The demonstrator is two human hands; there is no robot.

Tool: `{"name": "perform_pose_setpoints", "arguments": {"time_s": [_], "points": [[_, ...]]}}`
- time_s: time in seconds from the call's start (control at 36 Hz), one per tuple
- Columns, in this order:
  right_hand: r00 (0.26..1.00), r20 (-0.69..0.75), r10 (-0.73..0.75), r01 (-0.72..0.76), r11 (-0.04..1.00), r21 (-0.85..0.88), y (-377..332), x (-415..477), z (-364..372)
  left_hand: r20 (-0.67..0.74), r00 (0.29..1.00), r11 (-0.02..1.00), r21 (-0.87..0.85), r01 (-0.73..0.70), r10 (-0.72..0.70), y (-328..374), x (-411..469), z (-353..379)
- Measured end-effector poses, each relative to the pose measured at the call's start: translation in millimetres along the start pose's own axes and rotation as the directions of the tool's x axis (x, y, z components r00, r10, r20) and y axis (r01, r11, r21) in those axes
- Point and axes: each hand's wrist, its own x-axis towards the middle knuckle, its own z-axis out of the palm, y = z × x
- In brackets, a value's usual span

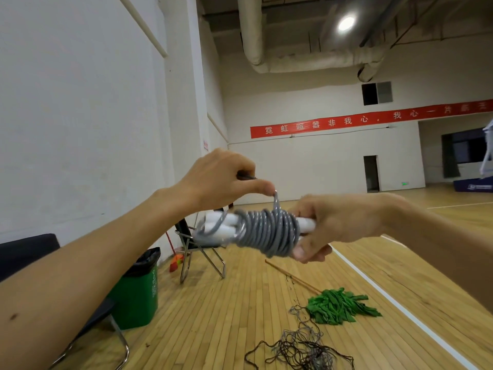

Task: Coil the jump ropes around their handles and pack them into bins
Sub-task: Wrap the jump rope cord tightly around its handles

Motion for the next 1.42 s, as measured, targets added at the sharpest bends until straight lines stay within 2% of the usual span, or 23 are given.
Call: {"name": "perform_pose_setpoints", "arguments": {"time_s": [0.06, 0.14, 0.25, 0.31, 0.47, 0.64, 0.72, 0.83, 0.97, 1.11, 1.19, 1.28, 1.42], "points": [[0.997, -0.056, -0.058, 0.061, 0.997, 0.047, -1.5, -2.3, -2.6, 0.050, 0.996, 0.975, -0.210, 0.078, -0.069, -10.0, -4.3, 6.0], [0.981, -0.165, -0.104, 0.115, 0.992, 0.060, -4.3, -4.7, -6.6, 0.203, 0.968, 0.952, -0.240, 0.192, -0.144, -10.9, -16.1, 10.7], [0.947, -0.299, -0.115, 0.137, 0.989, 0.055, -5.6, -3.9, -6.9, 0.178, 0.973, 0.870, -0.444, 0.214, -0.148, -5.4, -22.1, 24.6], [0.922, -0.377, -0.088, 0.120, 0.991, 0.063, -4.2, -2.6, -6.5, 0.225, 0.952, 0.804, -0.515, 0.298, -0.209, -2.4, -22.9, 32.4], [0.804, -0.594, 0.024, 0.030, 0.996, 0.080, 5.6, 9.9, -7.5, 0.328, 0.913, 0.853, -0.377, 0.361, -0.241, 6.2, -31.9, 46.6], [0.740, -0.660, 0.133, -0.091, 0.991, 0.098, 23.3, 17.5, -8.4, 0.410, 0.878, 0.923, -0.175, 0.343, -0.248, 13.5, -31.6, 46.2], [0.713, -0.686, 0.146, -0.150, 0.987, 0.055, 33.3, 19.3, -9.1, 0.426, 0.873, 0.958, -0.046, 0.284, -0.238, 14.9, -33.0, 45.2], [0.693, -0.696, 0.188, -0.237, 0.971, 0.026, 48.0, 19.6, -9.7, 0.424, 0.879, 0.974, 0.155, 0.166, -0.218, 13.6, -37.4, 46.1], [0.688, -0.683, 0.245, -0.302, 0.953, 0.038, 64.0, 17.7, -11.7, 0.400, 0.901, 0.980, 0.165, 0.113, -0.172, 12.2, -38.4, 50.0], [0.714, -0.653, 0.255, -0.365, 0.930, -0.035, 71.2, 21.4, -6.1, 0.276, 0.959, 0.977, 0.211, 0.010, -0.070, 10.4, -32.4, 44.3], [0.745, -0.614, 0.260, -0.382, 0.921, -0.075, 73.2, 26.8, 1.8, 0.228, 0.974, 0.987, 0.161, -0.026, -0.012, 8.4, -26.2, 35.1], [0.805, -0.518, 0.290, -0.397, 0.912, -0.107, 71.8, 32.4, 11.2, 0.239, 0.971, 0.998, 0.069, -0.015, -0.002, 3.0, -24.2, 30.9], [0.872, -0.398, 0.286, -0.391, 0.896, -0.213, 66.6, 37.9, 23.9, 0.301, 0.946, 0.964, -0.197, 0.182, -0.117, -9.6, -32.7, 38.5]]}}
